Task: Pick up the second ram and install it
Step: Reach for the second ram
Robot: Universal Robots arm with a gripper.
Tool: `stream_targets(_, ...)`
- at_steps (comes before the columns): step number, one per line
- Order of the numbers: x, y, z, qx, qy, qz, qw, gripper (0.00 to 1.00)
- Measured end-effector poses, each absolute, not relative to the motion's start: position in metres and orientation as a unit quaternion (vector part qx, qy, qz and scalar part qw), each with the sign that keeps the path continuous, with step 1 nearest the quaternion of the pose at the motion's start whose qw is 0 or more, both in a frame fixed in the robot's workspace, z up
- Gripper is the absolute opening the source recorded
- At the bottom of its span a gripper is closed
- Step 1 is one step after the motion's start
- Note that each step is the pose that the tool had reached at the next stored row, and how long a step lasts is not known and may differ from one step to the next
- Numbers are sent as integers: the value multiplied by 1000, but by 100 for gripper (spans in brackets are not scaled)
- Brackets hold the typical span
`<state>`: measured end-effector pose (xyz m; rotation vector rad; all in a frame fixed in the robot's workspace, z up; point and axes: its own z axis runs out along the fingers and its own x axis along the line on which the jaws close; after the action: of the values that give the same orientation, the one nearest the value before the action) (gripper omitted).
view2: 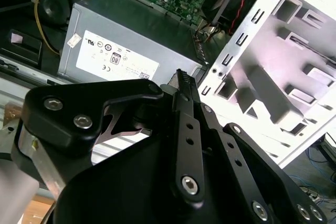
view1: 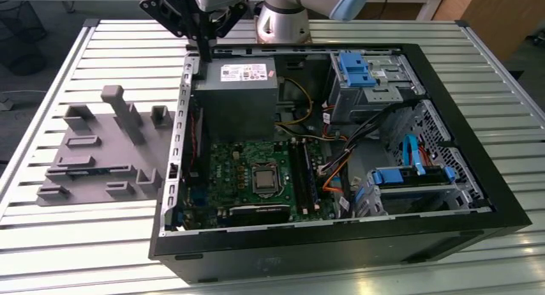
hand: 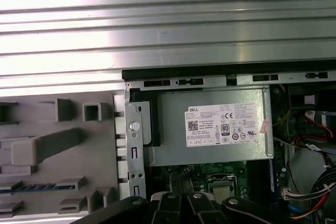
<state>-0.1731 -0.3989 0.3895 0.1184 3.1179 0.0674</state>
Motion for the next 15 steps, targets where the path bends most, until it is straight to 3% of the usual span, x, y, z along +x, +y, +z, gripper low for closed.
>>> stream_targets(15,-182,-399,389,38,999,22,10,11)
